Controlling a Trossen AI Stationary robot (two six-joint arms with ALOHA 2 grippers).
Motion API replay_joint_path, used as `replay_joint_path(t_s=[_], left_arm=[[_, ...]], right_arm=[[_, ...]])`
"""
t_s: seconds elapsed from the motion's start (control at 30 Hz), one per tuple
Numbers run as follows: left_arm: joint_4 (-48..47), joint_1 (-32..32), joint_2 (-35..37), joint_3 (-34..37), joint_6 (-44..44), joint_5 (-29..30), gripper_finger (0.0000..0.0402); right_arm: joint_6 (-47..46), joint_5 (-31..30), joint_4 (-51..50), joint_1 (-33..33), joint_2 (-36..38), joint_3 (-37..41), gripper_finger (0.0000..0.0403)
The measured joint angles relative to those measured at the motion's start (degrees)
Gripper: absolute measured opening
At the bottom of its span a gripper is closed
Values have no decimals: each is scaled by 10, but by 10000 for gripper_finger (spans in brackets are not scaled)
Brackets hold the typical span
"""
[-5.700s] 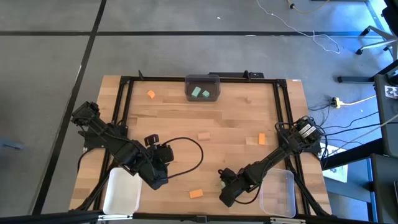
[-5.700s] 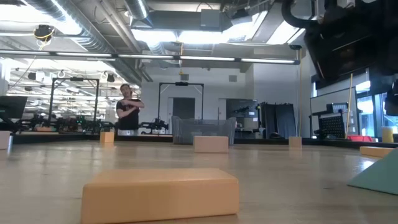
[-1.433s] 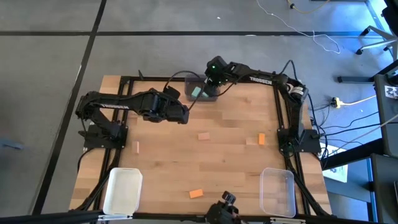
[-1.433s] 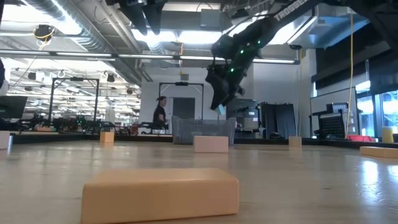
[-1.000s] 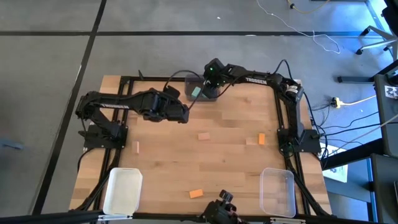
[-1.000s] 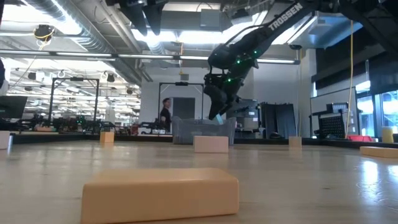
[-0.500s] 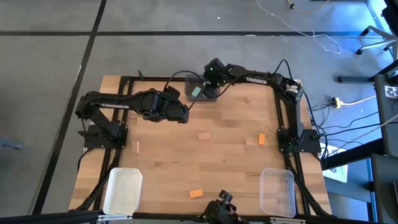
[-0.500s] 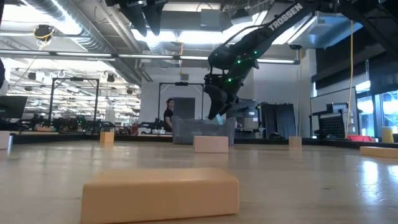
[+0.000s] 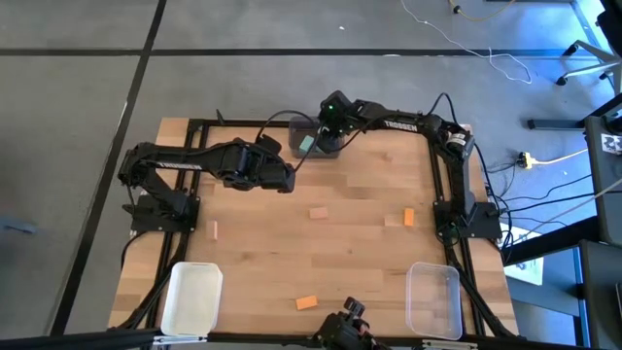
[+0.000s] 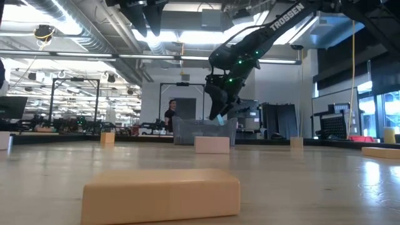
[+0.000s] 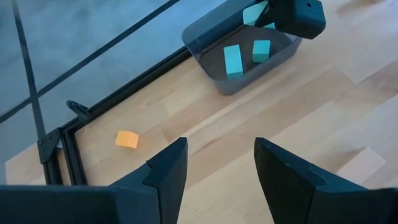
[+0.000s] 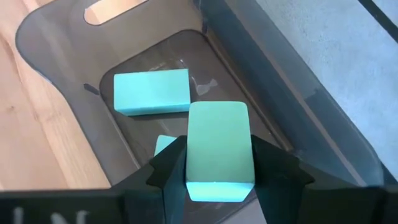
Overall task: Sort & place blocks by color
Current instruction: Put the blue block into the black bin, then put the bottom left brown block into the white bin
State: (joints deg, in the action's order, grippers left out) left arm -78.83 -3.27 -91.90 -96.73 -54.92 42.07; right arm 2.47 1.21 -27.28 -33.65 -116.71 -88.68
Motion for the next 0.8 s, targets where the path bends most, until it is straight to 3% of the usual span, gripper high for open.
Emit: replay_joint_path(t_s=[0.47,0.8], left_arm=[[-2,0,0,0,15,-13,179],[-2,0,0,0,15,-13,179]], right_arm=[[-3,0,7,0,0,0,139],[-8,0,9,-2,0,0,197]])
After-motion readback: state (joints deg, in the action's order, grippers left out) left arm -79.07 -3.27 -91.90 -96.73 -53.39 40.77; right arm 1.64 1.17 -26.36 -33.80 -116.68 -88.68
